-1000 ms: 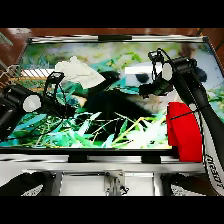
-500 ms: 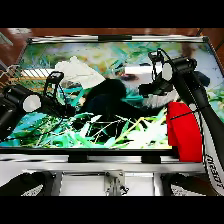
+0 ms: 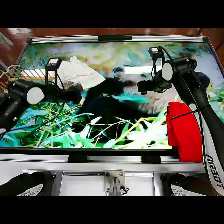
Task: Fold the shirts.
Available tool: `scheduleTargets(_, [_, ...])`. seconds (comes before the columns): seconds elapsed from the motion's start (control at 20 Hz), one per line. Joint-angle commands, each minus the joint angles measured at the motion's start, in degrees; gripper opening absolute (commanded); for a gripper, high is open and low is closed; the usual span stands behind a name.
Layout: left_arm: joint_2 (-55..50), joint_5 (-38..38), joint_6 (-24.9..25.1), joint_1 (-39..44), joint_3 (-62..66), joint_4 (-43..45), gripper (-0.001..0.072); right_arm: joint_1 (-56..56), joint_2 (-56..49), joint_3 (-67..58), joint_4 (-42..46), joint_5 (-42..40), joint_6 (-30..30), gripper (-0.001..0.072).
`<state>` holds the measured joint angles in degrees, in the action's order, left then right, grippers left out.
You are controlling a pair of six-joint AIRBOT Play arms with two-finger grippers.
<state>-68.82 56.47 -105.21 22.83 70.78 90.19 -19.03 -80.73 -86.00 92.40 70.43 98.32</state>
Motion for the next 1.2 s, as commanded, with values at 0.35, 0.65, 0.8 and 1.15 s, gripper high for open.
scheduleTargets(0.35, [-41.59, -8.31, 9.16, -17.22, 37.00, -0.44, 0.0720, -0.02, -0.07, -0.07, -4.92, -4.50, -0.04, 0.0577])
scheduleTargets(0.65, [-50.38, -18.40, 9.11, -17.00, 38.91, -0.44, 0.0643, -0.11, -0.07, -0.07, -5.20, -4.44, -0.76, 0.0577])
scheduleTargets(0.8, [-51.71, -20.50, 9.11, -17.05, 38.91, -0.44, 0.0624, -0.11, -0.04, -0.07, -5.35, -4.28, -1.09, 0.0577])
scheduleTargets(1.15, [-52.92, -20.57, 8.22, -16.96, 38.91, -0.46, 0.0501, -0.09, -0.04, -0.07, -5.35, -3.50, -3.08, 0.0577])
